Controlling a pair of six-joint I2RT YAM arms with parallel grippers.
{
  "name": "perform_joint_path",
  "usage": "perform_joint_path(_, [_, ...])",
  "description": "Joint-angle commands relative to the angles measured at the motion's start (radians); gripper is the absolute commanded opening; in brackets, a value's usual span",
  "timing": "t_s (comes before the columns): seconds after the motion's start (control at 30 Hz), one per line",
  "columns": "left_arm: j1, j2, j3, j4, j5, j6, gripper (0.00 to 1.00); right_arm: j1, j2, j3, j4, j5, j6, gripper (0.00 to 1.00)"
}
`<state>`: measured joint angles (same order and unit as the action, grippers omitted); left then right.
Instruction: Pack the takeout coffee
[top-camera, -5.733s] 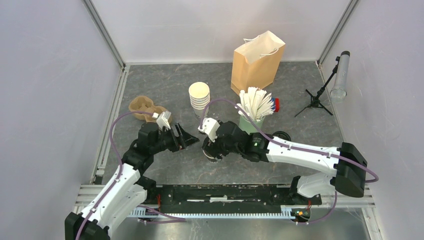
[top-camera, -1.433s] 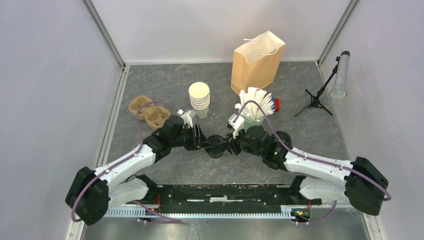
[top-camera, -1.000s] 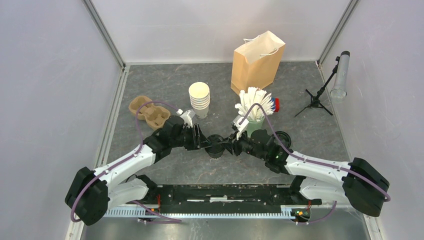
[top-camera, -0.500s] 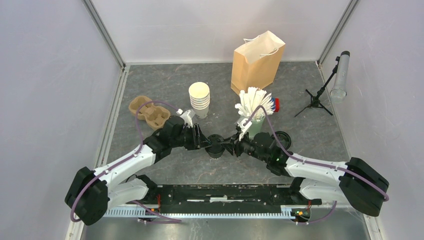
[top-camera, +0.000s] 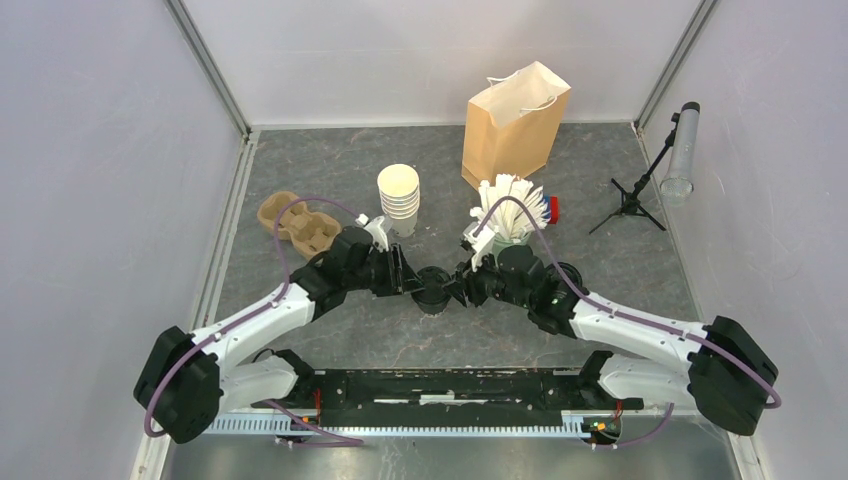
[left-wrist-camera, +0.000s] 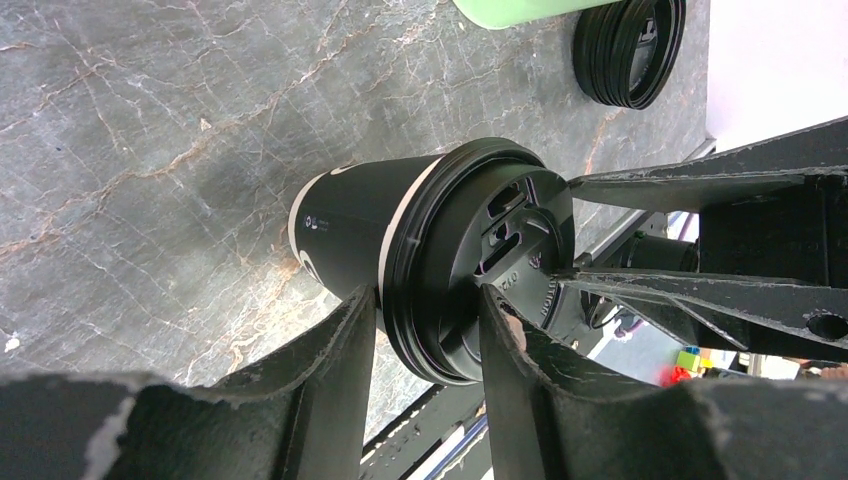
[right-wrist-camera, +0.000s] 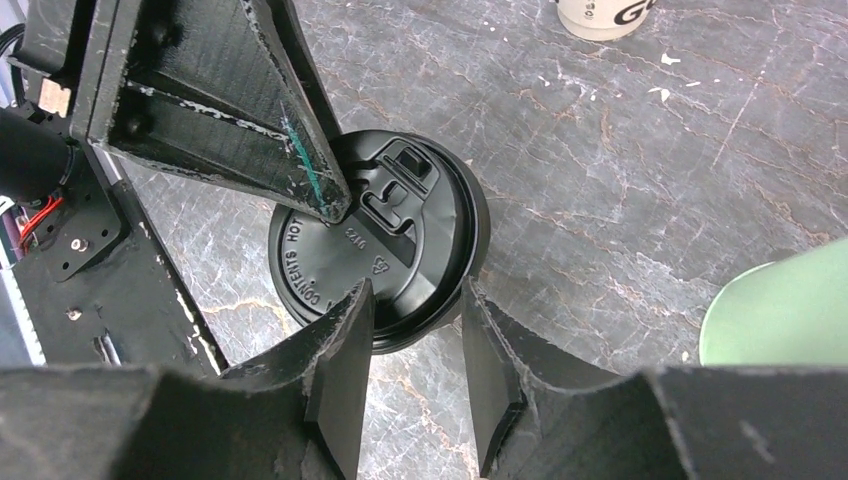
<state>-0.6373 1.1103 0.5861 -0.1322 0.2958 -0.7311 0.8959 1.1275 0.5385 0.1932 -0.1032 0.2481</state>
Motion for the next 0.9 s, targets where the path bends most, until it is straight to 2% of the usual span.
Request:
perform_joint_path(0.0, [-0.007,0.038,-0.003,-0.098,-0.078,0.078,0.47,-0.027,-0.043,0.038,-0.097,-0.033,-0.009,0.44])
perform_joint_path(0.23, [-0.013,0.029,-0.012,-0.095,-0.090,0.076,0.47,-0.066,-0.073,0.034,-0.115,-0.053,0.013,0.45])
perform_joint_path(0.47, [-0.025,0.027,-0.008,-0.095,-0.095,0.071,0.47,-0.113,-0.085,0.016,-0.090,-0.096,0.042,0.41])
perform_joint_path(0.87, [-0.037,0.028,-0.003,-0.095,-0.107,0.066,0.47,-0.127,-0.049,-0.028,0.061,-0.229,0.148,0.43])
